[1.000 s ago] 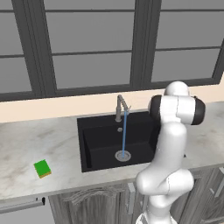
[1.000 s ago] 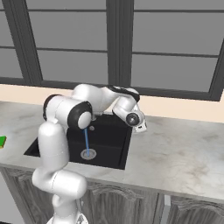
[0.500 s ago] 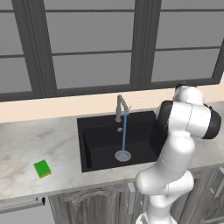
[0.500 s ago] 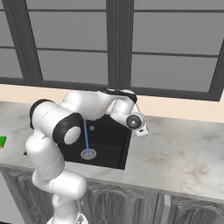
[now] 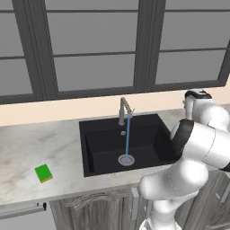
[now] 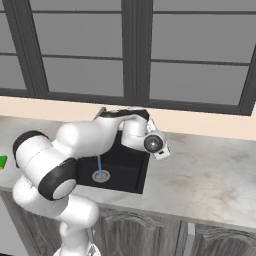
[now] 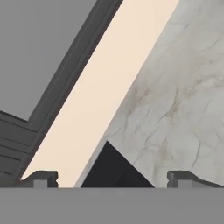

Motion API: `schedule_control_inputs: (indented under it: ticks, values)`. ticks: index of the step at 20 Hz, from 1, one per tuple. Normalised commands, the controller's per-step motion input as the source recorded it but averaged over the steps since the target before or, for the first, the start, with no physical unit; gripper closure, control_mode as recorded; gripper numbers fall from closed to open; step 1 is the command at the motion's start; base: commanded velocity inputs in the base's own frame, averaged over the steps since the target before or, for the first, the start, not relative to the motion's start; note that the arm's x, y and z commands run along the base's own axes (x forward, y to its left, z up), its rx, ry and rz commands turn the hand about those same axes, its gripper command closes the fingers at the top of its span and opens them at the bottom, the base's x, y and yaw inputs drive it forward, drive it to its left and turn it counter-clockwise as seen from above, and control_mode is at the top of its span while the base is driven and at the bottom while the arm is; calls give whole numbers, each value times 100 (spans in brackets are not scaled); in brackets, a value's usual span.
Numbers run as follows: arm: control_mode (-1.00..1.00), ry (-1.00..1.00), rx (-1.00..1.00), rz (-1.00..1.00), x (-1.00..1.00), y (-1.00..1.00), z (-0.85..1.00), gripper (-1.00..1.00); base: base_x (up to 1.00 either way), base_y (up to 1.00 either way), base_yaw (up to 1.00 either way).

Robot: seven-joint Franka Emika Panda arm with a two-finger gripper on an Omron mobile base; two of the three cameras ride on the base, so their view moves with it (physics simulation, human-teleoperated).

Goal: Soak the sponge with water for a few seconds and then drop it inside the sink.

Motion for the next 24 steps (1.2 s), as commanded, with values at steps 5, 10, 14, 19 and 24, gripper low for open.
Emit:
schedule_control_inputs:
  ticks: [5,10,14,19,24]
  values:
    - [-100,13,-7,11,-49,0,46,-100,0,0,0]
    - [-100,21,-11,13,-47,3,42,-100,0,0,0]
    - [-100,20,-8,11,-50,3,44,-100,0,0,0]
    - [-100,16,-4,10,-49,13,35,-100,0,0,0]
    - [-100,8,0,10,-20,23,-15,-100,0,0,0]
